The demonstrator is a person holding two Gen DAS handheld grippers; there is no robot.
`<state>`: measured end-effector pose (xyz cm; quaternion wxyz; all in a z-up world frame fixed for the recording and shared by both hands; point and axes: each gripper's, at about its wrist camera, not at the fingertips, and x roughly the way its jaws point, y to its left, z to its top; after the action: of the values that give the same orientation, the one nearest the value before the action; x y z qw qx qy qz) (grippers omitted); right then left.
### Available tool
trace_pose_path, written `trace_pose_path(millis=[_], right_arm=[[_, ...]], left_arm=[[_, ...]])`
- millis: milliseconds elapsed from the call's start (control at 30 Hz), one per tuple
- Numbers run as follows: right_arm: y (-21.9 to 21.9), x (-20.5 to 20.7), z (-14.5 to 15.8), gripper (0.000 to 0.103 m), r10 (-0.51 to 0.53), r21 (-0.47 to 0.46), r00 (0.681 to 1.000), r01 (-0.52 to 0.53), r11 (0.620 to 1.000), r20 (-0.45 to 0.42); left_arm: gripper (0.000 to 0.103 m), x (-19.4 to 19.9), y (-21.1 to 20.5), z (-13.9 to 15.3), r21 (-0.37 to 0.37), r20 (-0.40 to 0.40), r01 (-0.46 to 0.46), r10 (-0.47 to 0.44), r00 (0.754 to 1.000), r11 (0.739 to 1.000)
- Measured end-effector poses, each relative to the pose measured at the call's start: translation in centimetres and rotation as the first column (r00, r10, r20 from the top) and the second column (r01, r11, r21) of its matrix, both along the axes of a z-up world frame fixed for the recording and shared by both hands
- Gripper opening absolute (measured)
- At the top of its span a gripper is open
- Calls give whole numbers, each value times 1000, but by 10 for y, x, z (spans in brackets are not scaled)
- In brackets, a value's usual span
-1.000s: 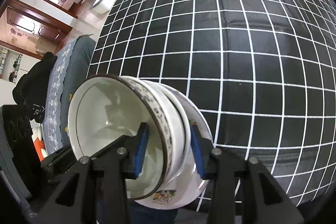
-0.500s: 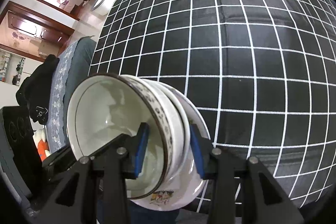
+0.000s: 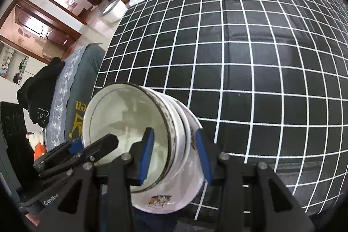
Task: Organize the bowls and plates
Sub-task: 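Lower the bowl stack onto the plate stack with both grippers, then open both grippers and pull them back from the stacked dishes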
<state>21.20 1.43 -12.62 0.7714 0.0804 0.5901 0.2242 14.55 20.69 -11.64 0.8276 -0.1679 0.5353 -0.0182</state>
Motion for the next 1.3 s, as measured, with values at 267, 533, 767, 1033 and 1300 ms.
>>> trace_pose_path(millis=[267, 533, 767, 1033, 1300], right_arm=[[-7, -13, 23, 44, 4, 1, 998, -4, 1000, 67], [-28, -40, 56, 44, -13, 29, 989, 9, 1000, 149], [-55, -74, 93, 44, -47, 15, 947, 45, 999, 316], [-83, -118, 127, 62, -88, -7, 854, 107, 994, 512], [-112, -152, 139, 79, -126, -29, 767, 185, 982, 630]], left_arm=[[43, -18, -8, 29, 49, 67, -26, 23, 997, 998], [43, -46, -35, 70, 93, 199, -52, 32, 979, 994], [49, -78, -66, 105, 134, 304, -73, 29, 952, 988], [54, -119, -116, 141, 248, 438, -49, -67, 897, 967], [54, -146, -153, 149, 325, 498, -35, -139, 856, 945]])
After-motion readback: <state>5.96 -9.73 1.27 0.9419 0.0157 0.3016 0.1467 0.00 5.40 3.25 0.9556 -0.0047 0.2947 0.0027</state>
